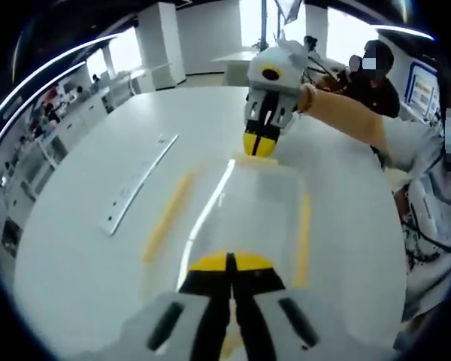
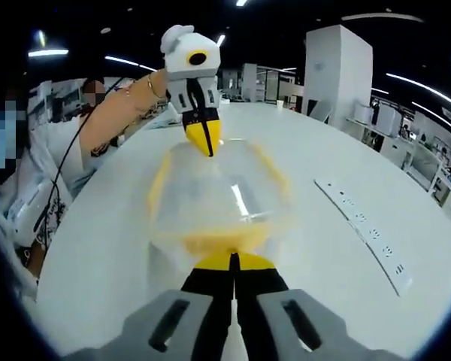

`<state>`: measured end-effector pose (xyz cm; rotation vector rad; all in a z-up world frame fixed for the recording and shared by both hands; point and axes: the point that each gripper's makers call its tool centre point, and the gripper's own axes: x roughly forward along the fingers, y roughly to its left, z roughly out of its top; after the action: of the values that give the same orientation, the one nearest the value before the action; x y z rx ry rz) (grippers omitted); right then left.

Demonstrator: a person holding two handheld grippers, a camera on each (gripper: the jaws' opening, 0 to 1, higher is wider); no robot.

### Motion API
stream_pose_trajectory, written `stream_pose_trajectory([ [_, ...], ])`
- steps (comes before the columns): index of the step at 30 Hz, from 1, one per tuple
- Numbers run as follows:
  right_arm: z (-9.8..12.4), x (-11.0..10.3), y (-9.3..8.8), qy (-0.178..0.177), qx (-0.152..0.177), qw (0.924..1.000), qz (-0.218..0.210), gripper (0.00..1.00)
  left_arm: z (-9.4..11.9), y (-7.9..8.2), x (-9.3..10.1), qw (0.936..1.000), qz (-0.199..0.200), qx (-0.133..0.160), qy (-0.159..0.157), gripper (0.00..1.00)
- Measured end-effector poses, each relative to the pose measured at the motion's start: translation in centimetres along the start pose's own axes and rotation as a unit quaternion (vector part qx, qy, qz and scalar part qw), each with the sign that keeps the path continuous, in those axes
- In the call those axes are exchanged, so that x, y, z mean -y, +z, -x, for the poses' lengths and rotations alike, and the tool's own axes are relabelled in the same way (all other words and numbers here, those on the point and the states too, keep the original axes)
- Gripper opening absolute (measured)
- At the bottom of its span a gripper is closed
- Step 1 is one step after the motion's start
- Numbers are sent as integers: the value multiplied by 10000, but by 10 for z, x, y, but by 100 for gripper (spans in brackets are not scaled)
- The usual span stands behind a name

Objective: Snap each plastic latch of the storage box into its locked position after aligning the lid with the box until every specified latch is closed and the lid sits flush.

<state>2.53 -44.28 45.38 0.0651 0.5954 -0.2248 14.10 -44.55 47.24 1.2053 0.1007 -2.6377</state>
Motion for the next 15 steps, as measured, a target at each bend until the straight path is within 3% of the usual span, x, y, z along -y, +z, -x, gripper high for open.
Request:
stream_pose_trajectory([
  [4,0,-1,-1,-33,-192,9998,52,0,-1,3,-1,10000,-5,18,-26,0],
  [8,-1,1,-3,-35,-170,9998,-52,0,-3,4,0,10000,-26,31,-55,0],
  [10,-18,-13,-19,265,-705,9971,90,0,-3,6,1,10000,-55,17,-50,0],
  [11,-20,-4,-13,101,-580,9980,245,0,-4,5,1,10000,-49,3,-44,0],
  [12,-20,1,-8,26,-334,9994,-33,0,-4,5,1,10000,-55,15,-42,0],
  [15,-25,2,-12,57,-383,9992,40,0,-5,4,0,9999,-39,56,-77,0],
])
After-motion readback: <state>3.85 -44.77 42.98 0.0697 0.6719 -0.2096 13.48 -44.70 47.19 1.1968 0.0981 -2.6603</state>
